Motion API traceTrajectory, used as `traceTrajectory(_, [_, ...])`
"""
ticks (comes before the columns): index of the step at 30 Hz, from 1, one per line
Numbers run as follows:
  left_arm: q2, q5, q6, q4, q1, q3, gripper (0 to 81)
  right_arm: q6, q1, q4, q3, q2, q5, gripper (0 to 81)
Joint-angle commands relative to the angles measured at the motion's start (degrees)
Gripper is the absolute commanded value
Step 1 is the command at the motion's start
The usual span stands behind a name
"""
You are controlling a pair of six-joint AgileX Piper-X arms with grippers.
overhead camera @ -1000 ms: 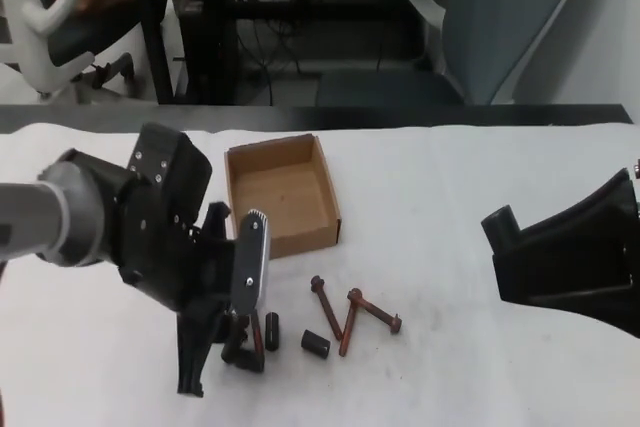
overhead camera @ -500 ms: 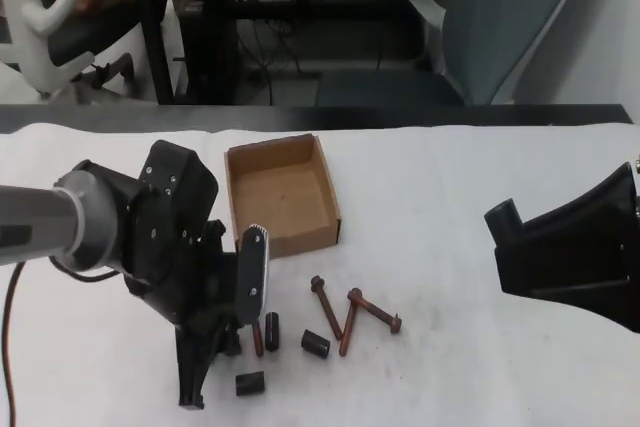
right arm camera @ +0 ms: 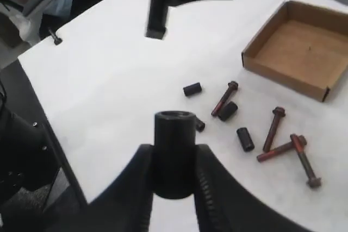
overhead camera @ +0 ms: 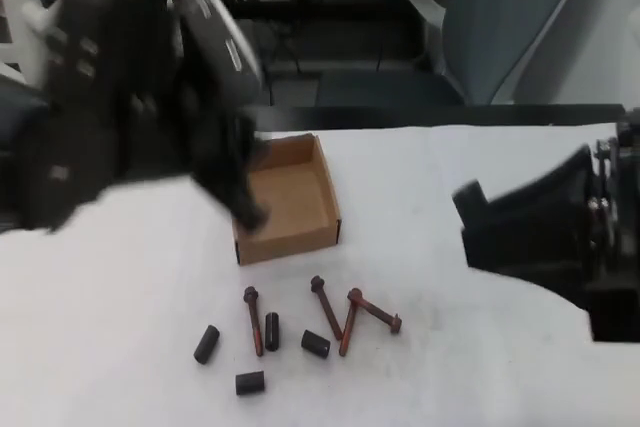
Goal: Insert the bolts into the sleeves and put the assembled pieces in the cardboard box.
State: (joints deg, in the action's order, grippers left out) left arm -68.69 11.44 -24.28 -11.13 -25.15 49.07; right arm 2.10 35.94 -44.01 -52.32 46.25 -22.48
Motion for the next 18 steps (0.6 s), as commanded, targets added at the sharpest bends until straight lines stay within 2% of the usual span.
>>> traceTrajectory(1, [8.4,3.2,18.2,7.6,-0.5,0.8,1.8,-1.3,0.0,7.7,1.6,0.1,0.4,0.6])
traceTrajectory(7, [19.6,0.4,35.4,21.9,-3.5,0.6,1.8,-6.0,3.0,21.4,7.7,0.1,1.6,0.6])
traceTrajectory(10, [21.6,-1.9,39.8,24.3,-6.2,0.6,1.8,-6.2,6.0,29.9,11.5,0.2,8.3,0.6])
traceTrajectory(14, [21.2,-6.7,39.9,24.1,-12.1,0.3,1.8,-4.5,11.6,42.2,16.6,0.8,15.8,0.6])
traceTrajectory(18, [21.4,-12.9,32.9,24.1,-18.0,-2.6,1.8,-4.3,17.1,50.5,19.5,4.0,20.6,0.6])
